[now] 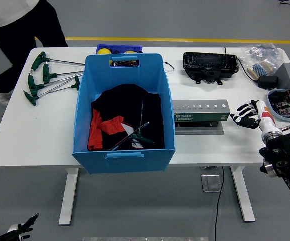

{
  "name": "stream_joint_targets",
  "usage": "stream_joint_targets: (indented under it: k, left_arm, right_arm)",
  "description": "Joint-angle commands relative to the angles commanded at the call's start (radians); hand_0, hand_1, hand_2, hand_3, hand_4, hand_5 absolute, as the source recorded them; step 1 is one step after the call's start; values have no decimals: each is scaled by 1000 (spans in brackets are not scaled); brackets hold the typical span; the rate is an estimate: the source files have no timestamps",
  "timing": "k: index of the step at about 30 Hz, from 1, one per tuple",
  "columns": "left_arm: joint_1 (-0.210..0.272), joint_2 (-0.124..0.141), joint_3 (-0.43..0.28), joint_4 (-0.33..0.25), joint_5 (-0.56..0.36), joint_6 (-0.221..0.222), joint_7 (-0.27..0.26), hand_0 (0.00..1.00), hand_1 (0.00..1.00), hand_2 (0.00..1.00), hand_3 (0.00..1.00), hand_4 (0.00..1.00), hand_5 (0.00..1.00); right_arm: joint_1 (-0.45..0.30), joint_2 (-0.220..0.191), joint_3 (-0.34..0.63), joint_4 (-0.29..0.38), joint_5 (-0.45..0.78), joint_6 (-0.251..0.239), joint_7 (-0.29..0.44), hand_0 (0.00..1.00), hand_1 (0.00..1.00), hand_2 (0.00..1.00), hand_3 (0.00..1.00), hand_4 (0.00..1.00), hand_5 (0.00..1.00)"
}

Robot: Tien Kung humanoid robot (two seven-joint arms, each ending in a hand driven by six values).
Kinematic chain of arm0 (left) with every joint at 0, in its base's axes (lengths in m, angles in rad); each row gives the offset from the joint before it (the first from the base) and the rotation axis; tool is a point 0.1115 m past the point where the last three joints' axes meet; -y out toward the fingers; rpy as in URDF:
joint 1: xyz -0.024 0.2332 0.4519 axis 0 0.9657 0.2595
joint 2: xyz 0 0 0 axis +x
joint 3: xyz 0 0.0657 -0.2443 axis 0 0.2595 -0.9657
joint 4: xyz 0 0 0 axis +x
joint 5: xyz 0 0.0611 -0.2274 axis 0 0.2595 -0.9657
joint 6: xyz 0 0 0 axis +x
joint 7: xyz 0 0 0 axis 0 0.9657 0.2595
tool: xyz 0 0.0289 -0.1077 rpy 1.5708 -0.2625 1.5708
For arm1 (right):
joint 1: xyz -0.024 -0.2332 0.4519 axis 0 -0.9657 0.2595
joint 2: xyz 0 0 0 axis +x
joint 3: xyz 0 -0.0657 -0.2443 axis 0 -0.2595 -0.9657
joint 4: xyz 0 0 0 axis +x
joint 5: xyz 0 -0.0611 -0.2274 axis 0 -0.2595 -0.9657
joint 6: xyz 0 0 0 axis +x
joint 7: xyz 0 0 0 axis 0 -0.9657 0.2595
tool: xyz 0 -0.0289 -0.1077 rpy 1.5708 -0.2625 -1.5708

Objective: Lift tool from toolbox,place it in box,lift tool from toolbox,place it in box

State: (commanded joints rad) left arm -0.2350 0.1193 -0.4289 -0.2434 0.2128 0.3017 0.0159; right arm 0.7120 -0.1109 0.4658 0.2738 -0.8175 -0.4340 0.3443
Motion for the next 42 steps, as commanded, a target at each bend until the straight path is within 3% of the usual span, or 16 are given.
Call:
stream_joint_targets:
  k: [12, 13, 18, 19, 24, 25, 30, 31, 36, 37, 42]
  left_arm:
    - [9, 1, 6, 2, -12, -2, -3, 789, 854, 819, 733, 744, 625]
    - [10, 1, 6, 2, -13, -3, -4, 789, 854, 817, 737, 745, 626]
    - [15, 1, 6, 3, -15, -5, -5, 789, 854, 817, 737, 745, 626]
    - [16, 1, 6, 4, -15, -5, -5, 787, 853, 816, 738, 745, 627]
    - [21, 0, 1, 5, -12, -6, -4, 787, 853, 816, 738, 745, 627]
    - [22, -1, -1, 6, -10, -6, -4, 788, 852, 817, 738, 746, 629]
    - [28, -3, -11, 8, -2, -5, -1, 788, 852, 817, 738, 746, 629]
    - [29, -3, -13, 9, 0, -5, 0, 785, 851, 817, 737, 746, 629]
    - [34, -4, -21, 9, 8, -6, 2, 785, 851, 817, 737, 746, 629]
    - [35, -3, -23, 10, 10, -6, 3, 784, 851, 817, 734, 745, 630]
    - [40, -3, -28, 9, 17, -7, 5, 784, 851, 817, 734, 745, 630]
  right_arm:
    - [-16, -49, 13, 2, 56, 37, -2, 593, 342, 372, 394, 892, 106]
    - [-19, -55, 16, 1, 71, 43, -1, 603, 364, 421, 446, 853, 158]
    - [-31, -78, 28, -9, 104, 55, 4, 603, 364, 421, 446, 853, 158]
    - [-34, -81, 31, -11, 109, 55, 6, 605, 415, 473, 468, 827, 319]
    - [-44, -95, 40, -15, 127, 70, 20, 605, 415, 473, 468, 827, 319]
    - [-46, -96, 41, -16, 130, 74, 25, 707, 608, 667, 543, 984, 473]
    - [-54, -96, 38, -16, 152, 92, 50, 707, 608, 667, 543, 984, 473]
    - [-54, -96, 38, -15, 155, 94, 55, 751, 695, 737, 653, 998, 494]
    - [-60, -94, 41, -10, 169, 104, 85, 751, 695, 737, 653, 998, 494]
    - [-61, -93, 41, -10, 174, 105, 91, 782, 734, 768, 751, 998, 510]
    - [-69, -92, 39, -13, 201, 108, 114, 782, 734, 768, 751, 998, 510]
